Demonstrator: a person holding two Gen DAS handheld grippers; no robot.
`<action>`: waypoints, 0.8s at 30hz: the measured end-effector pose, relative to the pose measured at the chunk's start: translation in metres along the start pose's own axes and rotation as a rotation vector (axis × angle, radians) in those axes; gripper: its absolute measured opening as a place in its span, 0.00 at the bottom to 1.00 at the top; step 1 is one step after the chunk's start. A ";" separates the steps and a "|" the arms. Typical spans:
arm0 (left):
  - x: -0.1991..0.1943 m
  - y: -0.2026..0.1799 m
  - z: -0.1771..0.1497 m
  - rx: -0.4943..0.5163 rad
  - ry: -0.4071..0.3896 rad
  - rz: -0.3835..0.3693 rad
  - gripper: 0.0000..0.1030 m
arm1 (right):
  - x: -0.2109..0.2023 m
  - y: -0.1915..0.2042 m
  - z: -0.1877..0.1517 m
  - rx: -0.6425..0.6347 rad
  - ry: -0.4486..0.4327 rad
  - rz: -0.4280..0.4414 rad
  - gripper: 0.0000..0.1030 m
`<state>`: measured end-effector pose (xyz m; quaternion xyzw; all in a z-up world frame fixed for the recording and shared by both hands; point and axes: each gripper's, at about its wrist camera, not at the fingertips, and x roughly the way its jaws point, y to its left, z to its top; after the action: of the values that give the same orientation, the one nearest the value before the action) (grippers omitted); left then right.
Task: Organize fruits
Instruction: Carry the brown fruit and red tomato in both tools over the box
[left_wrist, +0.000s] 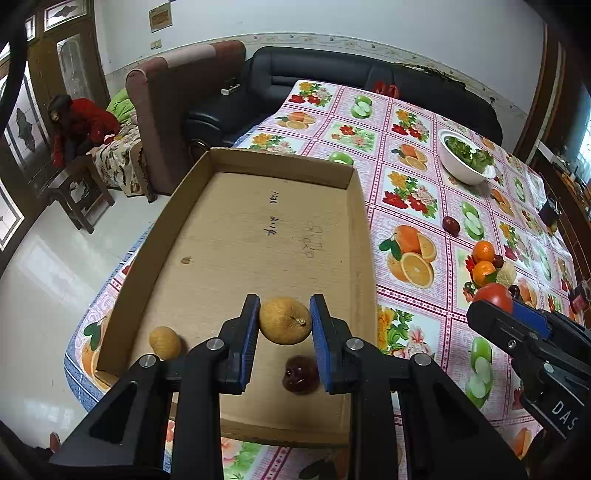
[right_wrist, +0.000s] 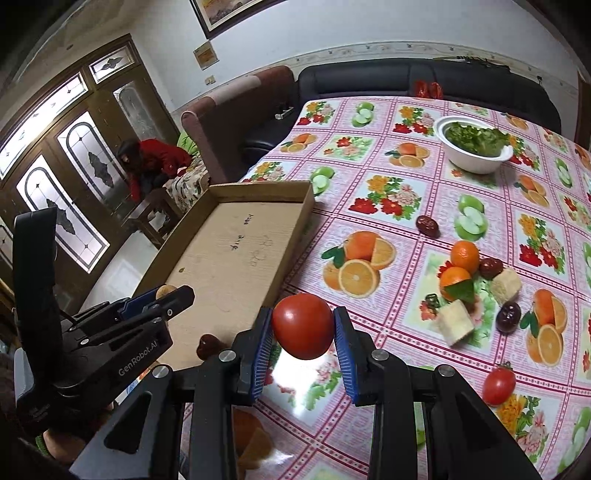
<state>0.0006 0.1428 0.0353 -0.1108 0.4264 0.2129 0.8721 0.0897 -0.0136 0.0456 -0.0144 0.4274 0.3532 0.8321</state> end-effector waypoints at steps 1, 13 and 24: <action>0.000 0.001 0.000 -0.002 0.000 0.001 0.24 | 0.001 0.002 0.000 -0.003 0.001 0.002 0.32; 0.009 0.023 -0.001 -0.038 0.016 0.013 0.24 | 0.017 0.023 0.005 -0.039 0.025 0.026 0.32; 0.029 0.061 0.006 -0.117 0.054 0.038 0.24 | 0.049 0.045 0.012 -0.073 0.054 0.064 0.32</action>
<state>-0.0081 0.2067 0.0155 -0.1592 0.4386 0.2509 0.8482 0.0901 0.0525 0.0305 -0.0407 0.4368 0.3944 0.8075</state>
